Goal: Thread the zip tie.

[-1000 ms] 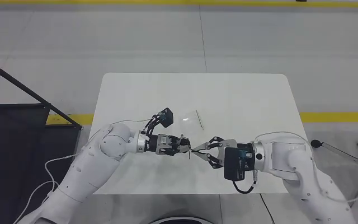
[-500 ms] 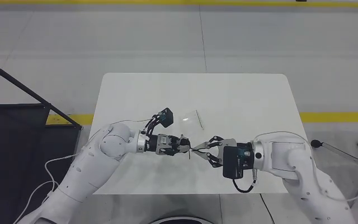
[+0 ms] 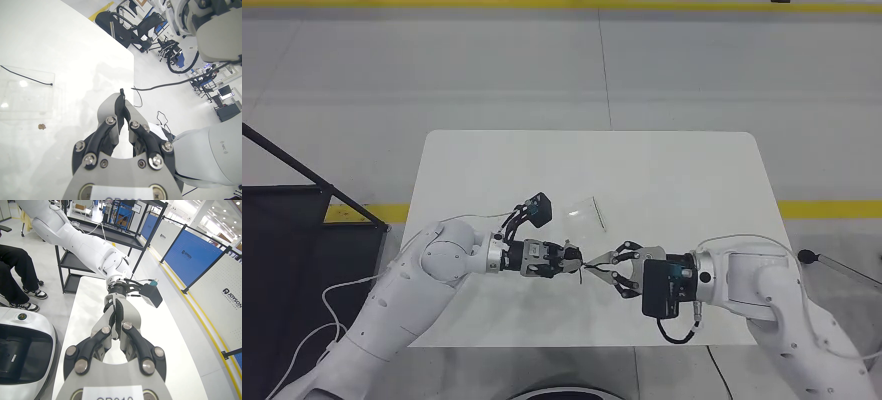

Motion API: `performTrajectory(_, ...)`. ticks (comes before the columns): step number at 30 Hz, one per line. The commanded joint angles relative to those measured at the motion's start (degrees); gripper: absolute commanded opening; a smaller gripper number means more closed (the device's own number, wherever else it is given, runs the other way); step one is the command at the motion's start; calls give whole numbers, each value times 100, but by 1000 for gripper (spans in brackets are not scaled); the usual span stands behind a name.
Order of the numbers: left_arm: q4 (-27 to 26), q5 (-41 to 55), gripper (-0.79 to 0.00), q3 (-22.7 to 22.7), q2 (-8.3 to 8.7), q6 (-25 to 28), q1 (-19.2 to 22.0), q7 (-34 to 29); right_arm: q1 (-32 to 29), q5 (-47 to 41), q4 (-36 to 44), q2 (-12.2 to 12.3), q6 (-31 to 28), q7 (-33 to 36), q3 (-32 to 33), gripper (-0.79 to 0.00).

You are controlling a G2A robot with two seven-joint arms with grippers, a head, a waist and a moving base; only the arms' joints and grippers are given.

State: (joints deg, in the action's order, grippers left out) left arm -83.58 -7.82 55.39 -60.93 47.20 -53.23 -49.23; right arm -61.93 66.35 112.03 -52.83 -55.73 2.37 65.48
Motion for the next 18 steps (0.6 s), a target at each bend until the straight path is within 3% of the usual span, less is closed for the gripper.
performTrajectory(1,0,0,-785,0,0,0,0,0,0,0,0,0,0,0,0,-785)
performTrajectory(18,0,0,-785,0,0,0,0,0,28,41,-21,-28,32,117,-102,-785)
